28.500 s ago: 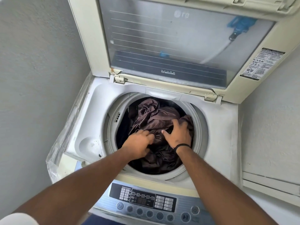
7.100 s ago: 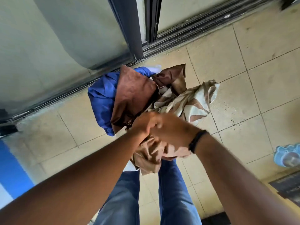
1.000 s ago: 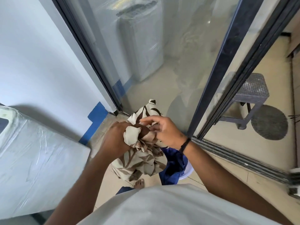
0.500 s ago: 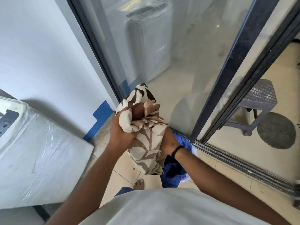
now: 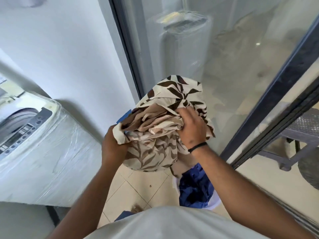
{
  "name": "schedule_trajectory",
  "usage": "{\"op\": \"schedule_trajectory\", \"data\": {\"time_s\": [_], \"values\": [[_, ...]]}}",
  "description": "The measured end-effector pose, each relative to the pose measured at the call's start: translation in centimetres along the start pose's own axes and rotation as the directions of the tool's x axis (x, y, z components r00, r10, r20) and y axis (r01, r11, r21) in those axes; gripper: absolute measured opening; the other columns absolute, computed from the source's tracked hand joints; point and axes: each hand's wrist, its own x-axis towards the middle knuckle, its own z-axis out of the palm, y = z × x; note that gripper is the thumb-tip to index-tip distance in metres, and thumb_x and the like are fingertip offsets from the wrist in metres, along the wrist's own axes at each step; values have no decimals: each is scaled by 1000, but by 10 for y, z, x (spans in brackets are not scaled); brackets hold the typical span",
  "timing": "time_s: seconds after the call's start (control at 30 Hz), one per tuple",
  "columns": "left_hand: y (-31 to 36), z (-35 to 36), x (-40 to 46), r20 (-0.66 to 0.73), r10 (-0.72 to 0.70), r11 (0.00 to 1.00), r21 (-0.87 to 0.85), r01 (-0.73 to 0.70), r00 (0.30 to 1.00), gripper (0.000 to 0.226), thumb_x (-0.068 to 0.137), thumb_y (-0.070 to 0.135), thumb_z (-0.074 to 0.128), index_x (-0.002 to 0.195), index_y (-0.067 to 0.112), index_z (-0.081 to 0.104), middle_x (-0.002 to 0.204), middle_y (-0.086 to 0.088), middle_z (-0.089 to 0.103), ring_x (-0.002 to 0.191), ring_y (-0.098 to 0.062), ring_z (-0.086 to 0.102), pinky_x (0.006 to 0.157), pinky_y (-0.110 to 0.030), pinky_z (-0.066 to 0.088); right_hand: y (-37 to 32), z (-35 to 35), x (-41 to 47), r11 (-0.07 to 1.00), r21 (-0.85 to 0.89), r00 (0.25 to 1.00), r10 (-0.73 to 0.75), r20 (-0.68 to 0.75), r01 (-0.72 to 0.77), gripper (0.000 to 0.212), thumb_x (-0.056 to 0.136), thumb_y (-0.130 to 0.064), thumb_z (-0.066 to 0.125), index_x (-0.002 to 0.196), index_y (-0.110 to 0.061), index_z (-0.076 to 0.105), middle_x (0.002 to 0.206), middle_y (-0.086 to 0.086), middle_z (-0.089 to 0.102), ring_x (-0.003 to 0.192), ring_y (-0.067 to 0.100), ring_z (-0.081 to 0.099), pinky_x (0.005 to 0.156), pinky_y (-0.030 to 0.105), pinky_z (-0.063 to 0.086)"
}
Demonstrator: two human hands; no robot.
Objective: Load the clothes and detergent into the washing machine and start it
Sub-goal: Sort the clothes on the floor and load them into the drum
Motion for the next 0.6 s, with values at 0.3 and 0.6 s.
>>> {"op": "schedule_trajectory", "data": {"time_s": [0.3,0.6], "values": [[-14,-60,44,213,484,817,237,-525,849,145,50,73,81,159,32,-5,168,-11,-6,155,-32,-3,124,-56,6,-99,50,45,864,70,835,-501,228,499,15,84,-15,75,92,-21,64,84,-2,57,72,18,58,54,27,46],[-82,-127,74,-84,189,982,12,-189,978,20,71,47,67,85,51,54,81,27,63,76,8,58,68,-13,43,-213,85,46,702,687,903,-399,157,191,67,70,8,60,135,-7,52,141,9,47,137,23,41,110,36,43]]}}
